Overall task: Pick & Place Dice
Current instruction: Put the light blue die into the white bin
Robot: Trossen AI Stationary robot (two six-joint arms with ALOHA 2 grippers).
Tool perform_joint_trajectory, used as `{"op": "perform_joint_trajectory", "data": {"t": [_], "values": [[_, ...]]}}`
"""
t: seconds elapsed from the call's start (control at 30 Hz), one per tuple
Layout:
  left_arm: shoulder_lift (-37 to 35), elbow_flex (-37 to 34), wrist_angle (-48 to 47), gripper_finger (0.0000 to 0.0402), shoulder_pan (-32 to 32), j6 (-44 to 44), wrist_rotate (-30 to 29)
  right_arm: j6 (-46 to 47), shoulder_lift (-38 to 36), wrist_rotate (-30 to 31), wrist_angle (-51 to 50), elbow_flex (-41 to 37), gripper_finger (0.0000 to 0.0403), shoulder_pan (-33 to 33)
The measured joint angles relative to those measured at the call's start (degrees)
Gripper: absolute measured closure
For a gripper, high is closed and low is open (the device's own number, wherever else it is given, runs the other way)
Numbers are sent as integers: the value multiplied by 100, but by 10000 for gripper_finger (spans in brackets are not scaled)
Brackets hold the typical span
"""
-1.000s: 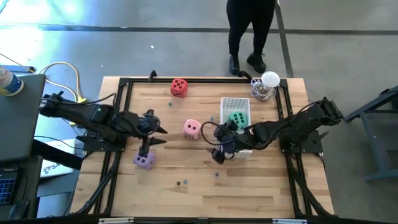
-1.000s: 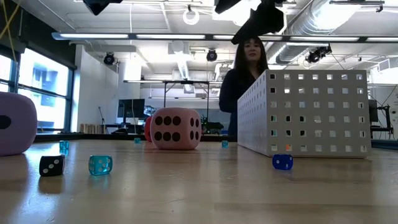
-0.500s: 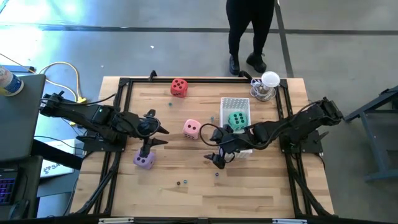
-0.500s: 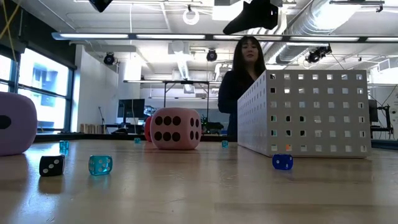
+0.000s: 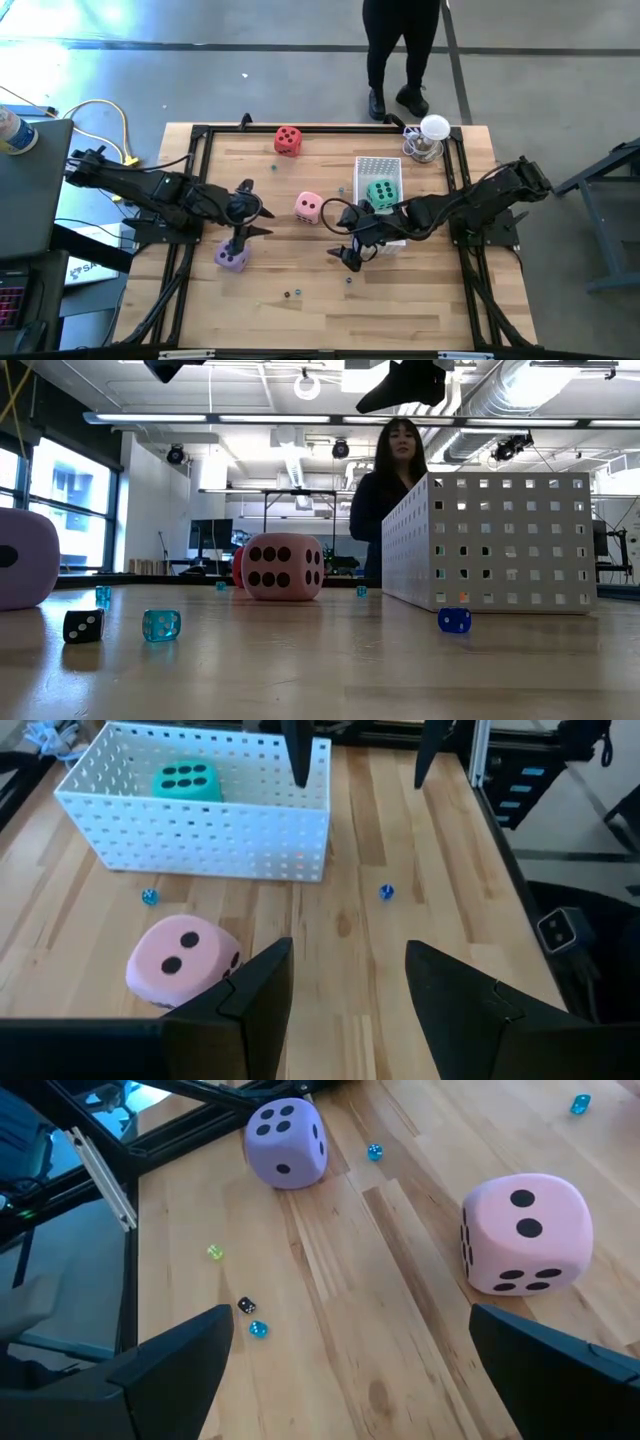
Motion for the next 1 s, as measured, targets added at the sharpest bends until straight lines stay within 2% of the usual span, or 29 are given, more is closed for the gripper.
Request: {"op": "perform_joint_trajectory", "data": {"t": [1.0], "values": [[211,-2,152,214,0,285,0,1,0,1,173,0,4,0]]}}
